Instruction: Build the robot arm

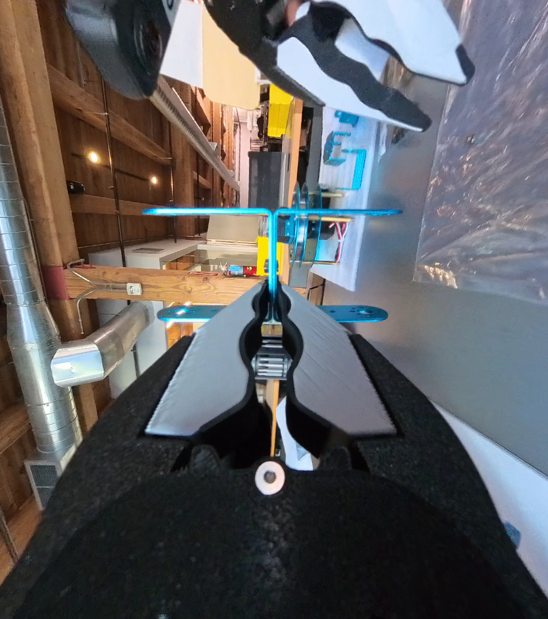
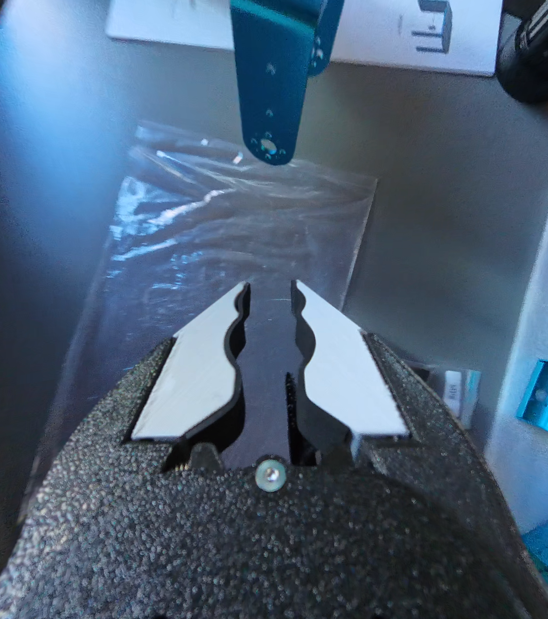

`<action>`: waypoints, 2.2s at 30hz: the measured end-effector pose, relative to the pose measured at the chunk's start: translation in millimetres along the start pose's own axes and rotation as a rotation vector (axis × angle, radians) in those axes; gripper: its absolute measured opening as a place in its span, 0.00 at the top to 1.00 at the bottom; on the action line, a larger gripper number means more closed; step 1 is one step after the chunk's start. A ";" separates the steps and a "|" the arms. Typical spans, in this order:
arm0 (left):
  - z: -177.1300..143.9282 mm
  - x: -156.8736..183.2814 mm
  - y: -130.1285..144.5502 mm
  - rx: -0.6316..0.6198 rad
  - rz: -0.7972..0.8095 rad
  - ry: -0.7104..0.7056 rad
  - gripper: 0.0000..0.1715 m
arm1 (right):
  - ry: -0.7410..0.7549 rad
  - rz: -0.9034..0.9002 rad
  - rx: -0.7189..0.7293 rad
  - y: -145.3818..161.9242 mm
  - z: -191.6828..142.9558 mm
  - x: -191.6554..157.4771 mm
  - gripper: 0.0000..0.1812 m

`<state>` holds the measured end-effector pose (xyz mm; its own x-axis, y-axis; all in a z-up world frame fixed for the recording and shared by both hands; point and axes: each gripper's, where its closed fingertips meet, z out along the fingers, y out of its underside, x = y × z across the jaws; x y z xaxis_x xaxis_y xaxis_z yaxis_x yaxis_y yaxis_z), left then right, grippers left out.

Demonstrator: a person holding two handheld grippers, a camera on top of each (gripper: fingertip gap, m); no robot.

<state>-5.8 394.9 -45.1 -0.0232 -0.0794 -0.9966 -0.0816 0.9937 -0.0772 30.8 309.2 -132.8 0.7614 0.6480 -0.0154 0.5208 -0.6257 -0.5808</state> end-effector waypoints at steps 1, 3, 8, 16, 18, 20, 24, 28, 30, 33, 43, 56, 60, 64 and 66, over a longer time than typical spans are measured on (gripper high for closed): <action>2.4 4.0 3.0 -0.001 0.000 -0.001 0.99 | 0.009 -0.003 -0.028 3.7 5.3 6.7 0.87; 4.1 14.5 4.5 0.005 0.003 0.002 0.99 | -0.025 -0.003 -0.061 8.7 13.9 10.2 0.88; -0.5 23.5 5.5 0.010 -0.020 0.023 0.99 | -0.059 0.006 -0.059 10.8 23.4 15.7 0.93; -3.3 21.9 7.8 0.022 -0.079 0.023 0.99 | -0.048 -0.008 -0.056 12.9 27.2 17.1 0.95; -3.2 25.4 5.6 0.024 -0.065 0.030 0.99 | -0.043 -0.010 -0.049 12.4 27.6 17.3 0.96; -3.1 27.6 0.9 0.035 -0.060 0.036 0.99 | -0.042 -0.015 -0.045 12.5 27.5 16.8 0.98; -3.7 31.6 -7.8 0.055 -0.043 0.040 0.99 | -0.027 -0.022 -0.028 13.5 25.4 17.8 0.99; -3.6 33.4 -13.9 0.066 -0.038 0.041 0.99 | -0.020 -0.021 0.003 9.6 14.9 17.0 0.99; -3.6 35.7 -18.7 0.076 -0.038 0.049 0.99 | -0.009 -0.030 0.023 3.8 4.1 16.7 0.99; -3.0 43.3 -26.1 0.088 -0.019 0.072 0.99 | 0.107 -0.061 0.045 -13.5 -36.2 27.0 0.99; 4.0 47.2 -35.5 0.049 -0.020 0.094 0.99 | 0.283 -0.193 0.042 -106.1 -51.4 -18.3 1.00; 9.2 51.2 -33.9 -0.006 0.012 0.092 0.99 | 0.365 -0.152 -0.277 -89.5 -15.2 -12.2 0.99; 4.8 45.9 -37.6 0.025 0.036 0.054 0.99 | 0.420 -0.184 -0.303 -93.3 -42.1 -3.3 0.99; -10.2 39.4 -58.2 0.150 0.056 -0.006 0.99 | 0.337 -0.162 0.069 -112.2 -97.8 5.0 0.99; -20.0 34.5 -73.2 0.244 0.026 -0.033 0.99 | 0.108 -0.167 0.309 -112.1 -108.3 -13.5 1.00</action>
<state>-20.6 317.8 -73.3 0.0109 -0.0545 -0.9985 0.1613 0.9855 -0.0521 4.0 323.6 20.7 0.7211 0.6698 0.1769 0.5124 -0.3438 -0.7869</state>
